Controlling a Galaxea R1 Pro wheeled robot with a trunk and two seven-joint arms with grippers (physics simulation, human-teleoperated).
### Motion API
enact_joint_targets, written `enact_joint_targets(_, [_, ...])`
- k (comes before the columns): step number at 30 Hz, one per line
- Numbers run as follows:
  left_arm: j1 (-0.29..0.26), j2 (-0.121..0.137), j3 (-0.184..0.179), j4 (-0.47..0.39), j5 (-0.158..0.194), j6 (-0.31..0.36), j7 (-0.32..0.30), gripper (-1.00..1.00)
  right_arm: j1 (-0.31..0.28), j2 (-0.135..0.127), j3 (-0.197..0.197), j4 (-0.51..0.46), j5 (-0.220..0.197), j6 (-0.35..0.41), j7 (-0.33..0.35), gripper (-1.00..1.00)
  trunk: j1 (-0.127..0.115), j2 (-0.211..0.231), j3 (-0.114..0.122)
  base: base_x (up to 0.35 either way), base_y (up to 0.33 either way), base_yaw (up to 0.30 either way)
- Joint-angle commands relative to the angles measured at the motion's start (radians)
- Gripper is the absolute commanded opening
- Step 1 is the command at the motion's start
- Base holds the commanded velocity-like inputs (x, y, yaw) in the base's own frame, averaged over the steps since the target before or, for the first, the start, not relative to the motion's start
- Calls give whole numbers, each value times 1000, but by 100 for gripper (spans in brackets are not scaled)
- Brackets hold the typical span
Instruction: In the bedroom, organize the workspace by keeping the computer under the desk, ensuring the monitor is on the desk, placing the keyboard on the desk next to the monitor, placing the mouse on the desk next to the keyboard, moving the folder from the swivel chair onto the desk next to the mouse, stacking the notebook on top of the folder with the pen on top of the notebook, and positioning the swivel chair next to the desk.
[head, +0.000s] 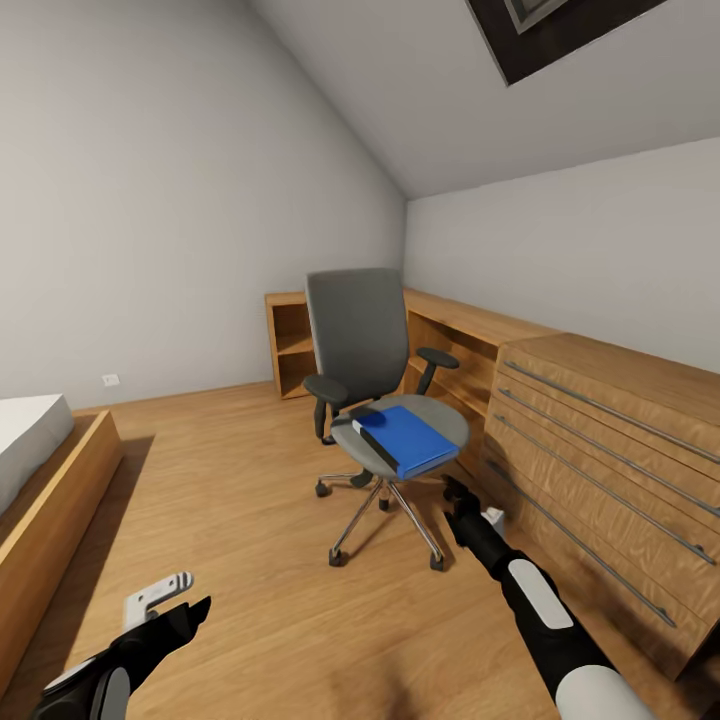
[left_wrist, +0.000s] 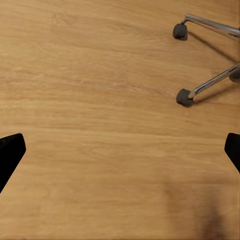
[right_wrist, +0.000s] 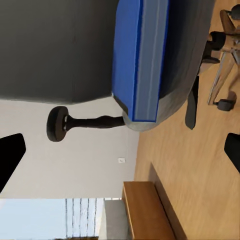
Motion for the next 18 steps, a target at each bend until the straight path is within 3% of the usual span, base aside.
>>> enact_joint_targets(1, [-1, -1, 1, -1, 5, 6, -3, 100, -1, 1, 1, 1, -7, 7, 7, 100, 0, 0, -1, 0, 0, 0])
enact_joint_targets(18, [-1, 2, -5, 0, 5, 4, -7, 100, -1, 1, 10, 8, -12, 8, 21, 100, 0, 0, -1, 1, 0, 0])
